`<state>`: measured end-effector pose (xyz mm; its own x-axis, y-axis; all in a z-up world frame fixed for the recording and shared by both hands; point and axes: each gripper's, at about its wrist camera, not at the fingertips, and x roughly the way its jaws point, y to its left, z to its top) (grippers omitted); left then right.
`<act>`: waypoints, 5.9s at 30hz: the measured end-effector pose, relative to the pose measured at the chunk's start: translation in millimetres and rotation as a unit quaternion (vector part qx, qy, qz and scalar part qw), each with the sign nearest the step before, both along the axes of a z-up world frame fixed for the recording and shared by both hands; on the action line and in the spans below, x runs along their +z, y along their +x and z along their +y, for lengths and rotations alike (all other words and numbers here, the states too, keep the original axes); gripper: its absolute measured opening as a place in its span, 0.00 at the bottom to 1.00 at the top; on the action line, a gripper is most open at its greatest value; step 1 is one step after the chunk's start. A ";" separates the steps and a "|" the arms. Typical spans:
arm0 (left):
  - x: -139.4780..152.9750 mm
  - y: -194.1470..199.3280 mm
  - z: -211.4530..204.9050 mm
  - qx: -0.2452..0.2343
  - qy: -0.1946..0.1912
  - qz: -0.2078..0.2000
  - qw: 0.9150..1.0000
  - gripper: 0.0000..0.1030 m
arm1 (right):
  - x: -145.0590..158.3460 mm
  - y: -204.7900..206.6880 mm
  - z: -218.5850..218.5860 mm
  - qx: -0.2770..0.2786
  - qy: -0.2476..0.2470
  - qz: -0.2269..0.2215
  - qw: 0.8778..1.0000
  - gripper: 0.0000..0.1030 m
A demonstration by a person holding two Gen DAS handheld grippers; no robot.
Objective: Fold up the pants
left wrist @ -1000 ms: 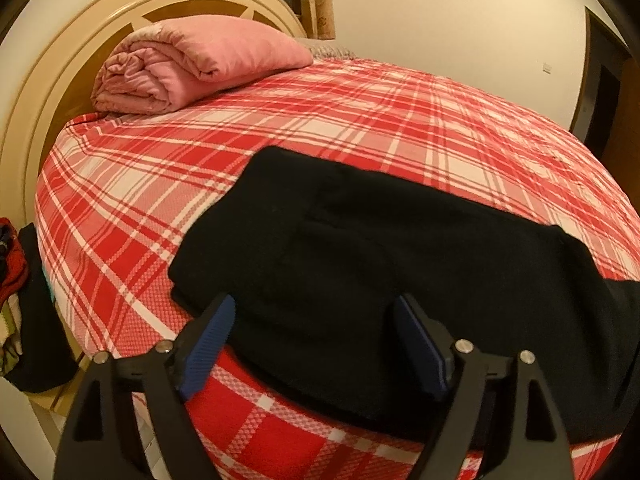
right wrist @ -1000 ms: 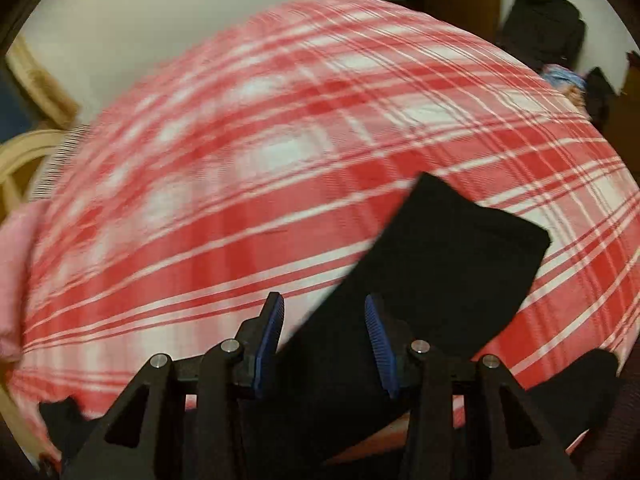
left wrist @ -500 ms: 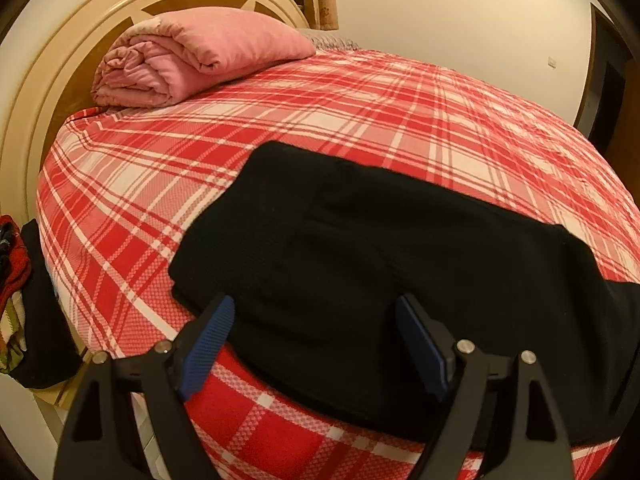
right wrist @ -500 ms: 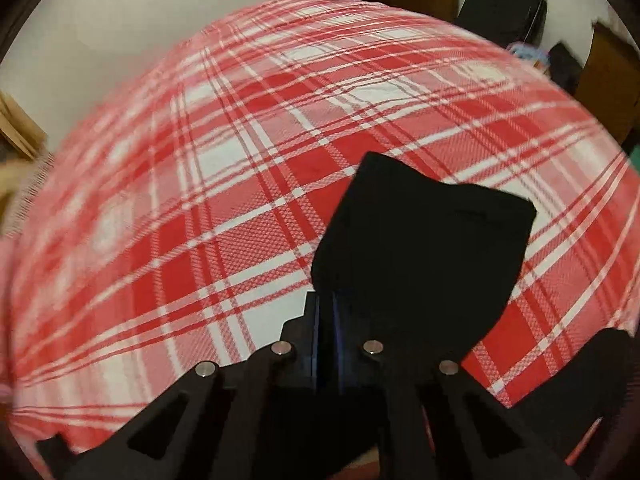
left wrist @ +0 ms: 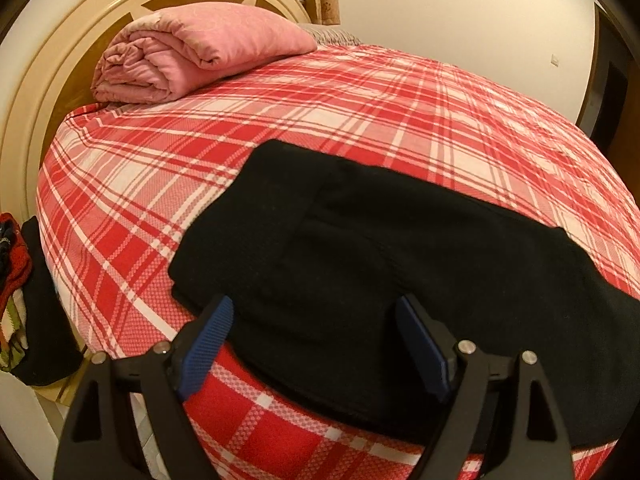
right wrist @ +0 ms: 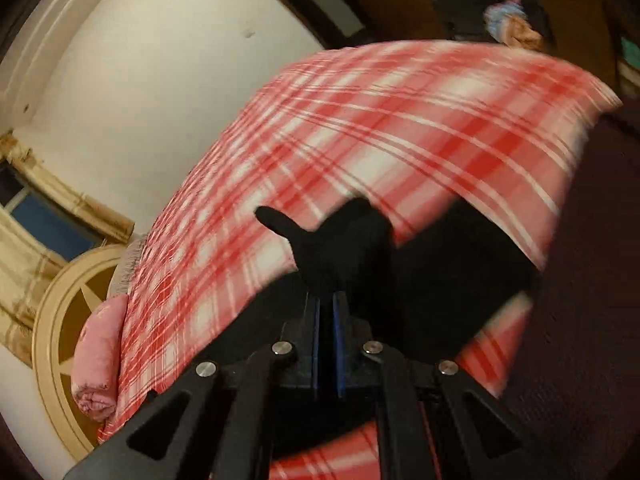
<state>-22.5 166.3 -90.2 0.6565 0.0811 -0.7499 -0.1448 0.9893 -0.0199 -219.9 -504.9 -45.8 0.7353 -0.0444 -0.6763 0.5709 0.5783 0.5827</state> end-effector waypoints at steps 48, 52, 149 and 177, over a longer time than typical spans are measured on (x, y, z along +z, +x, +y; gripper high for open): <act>71.0 -38.4 -164.4 -0.223 -0.007 -0.064 0.973 0.89 | 17.8 -1.3 -38.2 0.089 -0.254 0.108 0.957 0.08; 66.1 -40.0 -162.2 -0.223 -0.010 -0.058 0.973 0.89 | -4.7 -2.4 -46.1 0.094 -0.207 0.113 0.967 0.08; 3.8 -9.0 76.1 0.099 -0.123 -0.029 0.987 0.94 | -4.8 152.4 348.1 0.419 -0.168 -0.108 0.886 0.70; 97.8 -33.7 -55.5 -0.113 -0.079 -0.158 0.978 0.21 | -4.2 97.3 175.0 0.181 -0.097 -0.067 0.976 0.70</act>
